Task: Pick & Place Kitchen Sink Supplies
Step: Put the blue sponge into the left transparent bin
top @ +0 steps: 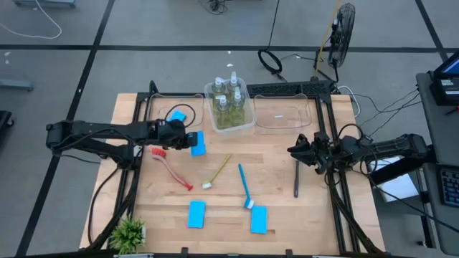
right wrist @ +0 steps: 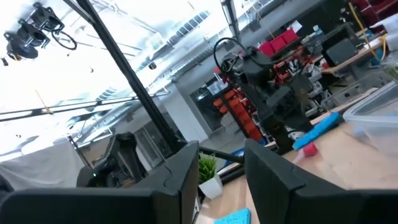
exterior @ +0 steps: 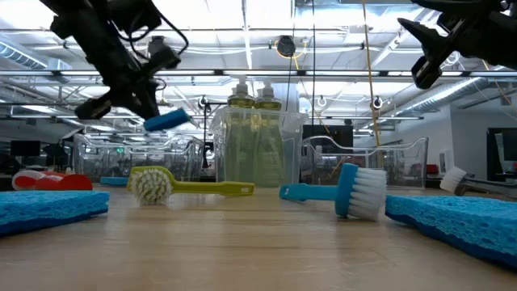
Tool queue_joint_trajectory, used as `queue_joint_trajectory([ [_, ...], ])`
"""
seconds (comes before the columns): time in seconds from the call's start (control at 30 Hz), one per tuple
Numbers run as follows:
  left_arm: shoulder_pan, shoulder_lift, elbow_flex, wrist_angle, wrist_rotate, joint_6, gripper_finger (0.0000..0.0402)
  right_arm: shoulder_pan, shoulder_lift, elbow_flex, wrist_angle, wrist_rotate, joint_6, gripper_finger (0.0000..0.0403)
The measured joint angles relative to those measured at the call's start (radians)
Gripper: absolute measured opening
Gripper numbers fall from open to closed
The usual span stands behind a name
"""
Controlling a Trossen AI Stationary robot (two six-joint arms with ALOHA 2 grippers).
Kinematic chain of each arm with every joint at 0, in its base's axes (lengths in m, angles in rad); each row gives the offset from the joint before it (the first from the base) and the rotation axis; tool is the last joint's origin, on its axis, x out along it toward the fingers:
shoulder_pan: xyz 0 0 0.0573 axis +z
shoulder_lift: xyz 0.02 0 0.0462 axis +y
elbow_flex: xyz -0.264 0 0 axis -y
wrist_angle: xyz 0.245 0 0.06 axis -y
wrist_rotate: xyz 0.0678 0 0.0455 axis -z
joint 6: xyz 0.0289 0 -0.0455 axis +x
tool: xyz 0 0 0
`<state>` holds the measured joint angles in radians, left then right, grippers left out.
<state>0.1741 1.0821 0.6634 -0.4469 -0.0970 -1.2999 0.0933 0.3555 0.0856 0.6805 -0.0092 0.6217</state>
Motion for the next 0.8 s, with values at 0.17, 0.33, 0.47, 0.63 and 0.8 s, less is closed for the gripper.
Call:
queue_joint_trajectory([
  [0.17, 0.003, -0.069, 0.055, -0.074, -0.052, 0.038, 0.0000, 0.000, -0.046, 0.000, -0.010, 0.003, -0.010, 0.0114],
  [0.33, 0.036, -0.107, 0.144, -0.278, -0.115, 0.081, 0.0000, 0.000, -0.101, 0.000, -0.009, 0.003, -0.034, 0.0114],
  [0.47, 0.087, -0.111, 0.223, -0.406, -0.169, 0.143, 0.0000, 0.000, -0.136, 0.000, -0.017, -0.002, -0.052, 0.0114],
  [0.63, 0.197, -0.092, 0.300, -0.442, -0.207, 0.283, 0.0000, 0.000, -0.168, 0.000, -0.052, -0.023, -0.053, 0.0114],
  [0.8, 0.347, -0.031, 0.358, -0.492, -0.187, 0.433, 0.0000, 0.000, -0.192, 0.000, -0.105, -0.102, 0.019, 0.0114],
])
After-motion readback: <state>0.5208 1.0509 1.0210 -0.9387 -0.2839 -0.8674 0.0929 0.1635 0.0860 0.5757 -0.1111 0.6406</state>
